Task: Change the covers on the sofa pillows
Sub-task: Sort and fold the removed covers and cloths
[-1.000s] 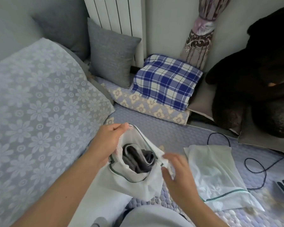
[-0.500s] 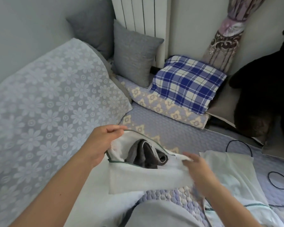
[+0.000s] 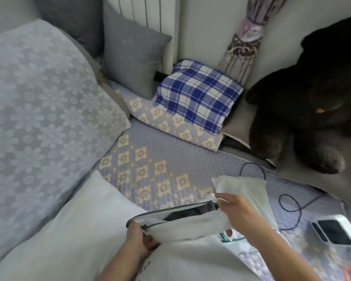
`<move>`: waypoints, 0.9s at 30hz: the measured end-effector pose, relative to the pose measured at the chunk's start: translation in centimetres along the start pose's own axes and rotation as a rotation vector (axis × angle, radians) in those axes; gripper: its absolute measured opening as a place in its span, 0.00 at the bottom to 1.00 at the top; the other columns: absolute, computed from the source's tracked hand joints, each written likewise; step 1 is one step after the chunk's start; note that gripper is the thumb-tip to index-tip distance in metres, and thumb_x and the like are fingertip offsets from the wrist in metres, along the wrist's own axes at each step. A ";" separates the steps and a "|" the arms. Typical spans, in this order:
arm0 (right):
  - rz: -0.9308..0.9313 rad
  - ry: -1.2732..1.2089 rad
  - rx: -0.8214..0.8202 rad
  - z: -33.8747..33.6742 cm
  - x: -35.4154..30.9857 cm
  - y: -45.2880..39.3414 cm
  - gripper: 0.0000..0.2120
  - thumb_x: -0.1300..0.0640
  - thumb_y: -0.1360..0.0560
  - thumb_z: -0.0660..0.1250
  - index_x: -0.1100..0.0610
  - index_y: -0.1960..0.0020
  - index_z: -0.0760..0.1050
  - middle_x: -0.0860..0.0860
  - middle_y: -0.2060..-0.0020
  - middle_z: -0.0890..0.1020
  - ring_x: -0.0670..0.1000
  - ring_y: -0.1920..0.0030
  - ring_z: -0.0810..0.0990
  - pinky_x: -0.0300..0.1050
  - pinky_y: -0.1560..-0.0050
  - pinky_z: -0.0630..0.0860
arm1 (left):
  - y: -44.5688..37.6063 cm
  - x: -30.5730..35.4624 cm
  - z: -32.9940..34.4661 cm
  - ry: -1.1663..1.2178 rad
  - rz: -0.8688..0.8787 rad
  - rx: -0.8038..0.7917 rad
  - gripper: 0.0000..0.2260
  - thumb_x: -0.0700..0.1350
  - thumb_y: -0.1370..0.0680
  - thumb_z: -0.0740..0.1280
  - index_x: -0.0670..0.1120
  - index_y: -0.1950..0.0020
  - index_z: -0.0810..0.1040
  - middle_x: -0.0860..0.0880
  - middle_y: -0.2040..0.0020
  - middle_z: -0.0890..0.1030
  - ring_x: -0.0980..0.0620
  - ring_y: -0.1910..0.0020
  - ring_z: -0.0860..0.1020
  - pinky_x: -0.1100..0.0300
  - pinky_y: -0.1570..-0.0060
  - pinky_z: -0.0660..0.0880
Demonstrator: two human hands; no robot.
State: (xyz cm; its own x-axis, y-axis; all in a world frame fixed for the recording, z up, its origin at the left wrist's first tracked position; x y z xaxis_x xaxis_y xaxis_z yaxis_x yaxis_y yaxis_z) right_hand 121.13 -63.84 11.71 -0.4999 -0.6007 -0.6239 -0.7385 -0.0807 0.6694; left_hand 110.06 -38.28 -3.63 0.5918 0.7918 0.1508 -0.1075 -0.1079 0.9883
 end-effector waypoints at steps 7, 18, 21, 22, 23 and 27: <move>-0.195 0.413 0.268 -5.8 1.4 -3.5 0.12 0.57 0.15 0.54 0.57 0.44 0.76 0.59 0.53 0.81 0.59 0.57 0.76 0.50 0.59 0.69 | 3.7 5.8 6.9 -0.132 0.362 -0.079 0.08 0.43 0.19 0.64 0.43 0.43 0.79 0.38 0.53 0.81 0.40 0.60 0.81 0.48 0.68 0.80; -0.033 -0.622 0.321 -4.3 13.9 -0.2 0.08 0.70 0.23 0.63 0.63 0.53 0.81 0.51 0.61 0.82 0.49 0.61 0.77 0.41 0.62 0.72 | 9.1 -4.5 2.4 -0.445 0.453 0.008 0.15 0.41 0.32 0.79 0.39 0.50 0.81 0.37 0.57 0.85 0.39 0.58 0.83 0.42 0.53 0.81; 0.365 -0.754 0.187 -1.9 22.2 -2.5 0.07 0.70 0.22 0.61 0.68 0.51 0.78 0.58 0.63 0.77 0.53 0.69 0.74 0.41 0.73 0.71 | 3.4 -11.4 0.5 -0.599 0.282 0.207 0.07 0.36 0.29 0.72 0.32 0.55 0.79 0.37 0.68 0.79 0.45 0.72 0.78 0.58 0.73 0.77; 0.455 -0.714 0.165 -1.5 24.2 -3.4 0.08 0.70 0.22 0.60 0.67 0.52 0.78 0.58 0.64 0.75 0.51 0.72 0.72 0.39 0.78 0.69 | 1.2 -12.9 0.3 -0.612 0.239 0.239 0.10 0.36 0.28 0.69 0.31 0.50 0.79 0.37 0.66 0.79 0.44 0.71 0.79 0.59 0.72 0.76; 0.517 -0.615 0.169 -1.4 25.7 -4.2 0.09 0.71 0.22 0.59 0.65 0.54 0.78 0.57 0.65 0.75 0.50 0.73 0.71 0.37 0.80 0.67 | -0.1 -13.8 0.4 -0.640 0.233 0.244 0.16 0.38 0.29 0.67 0.31 0.44 0.78 0.36 0.60 0.81 0.42 0.64 0.82 0.56 0.66 0.79; 0.634 -0.252 0.132 -1.7 28.1 -7.3 0.08 0.68 0.22 0.63 0.67 0.45 0.79 0.60 0.59 0.78 0.56 0.63 0.77 0.42 0.70 0.76 | -2.1 -14.3 2.0 -0.927 0.360 0.320 0.15 0.45 0.17 0.60 0.37 0.37 0.77 0.38 0.39 0.80 0.40 0.41 0.79 0.55 0.48 0.74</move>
State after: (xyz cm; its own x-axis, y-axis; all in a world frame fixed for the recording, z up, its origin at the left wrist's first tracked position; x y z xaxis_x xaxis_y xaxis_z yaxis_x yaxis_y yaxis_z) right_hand 113.23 -81.49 -10.07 -0.9311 -0.2952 -0.2141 -0.3100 0.3317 0.8910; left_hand 103.41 -50.60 -7.88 0.9625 -0.0760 0.2605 -0.2623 -0.5076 0.8207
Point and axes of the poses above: each hand's wrist, its own y-axis away from the middle knuckle, its own z-axis out of the palm, x = y × z, the point moved 2 cm from there along -y, towards the middle knuckle
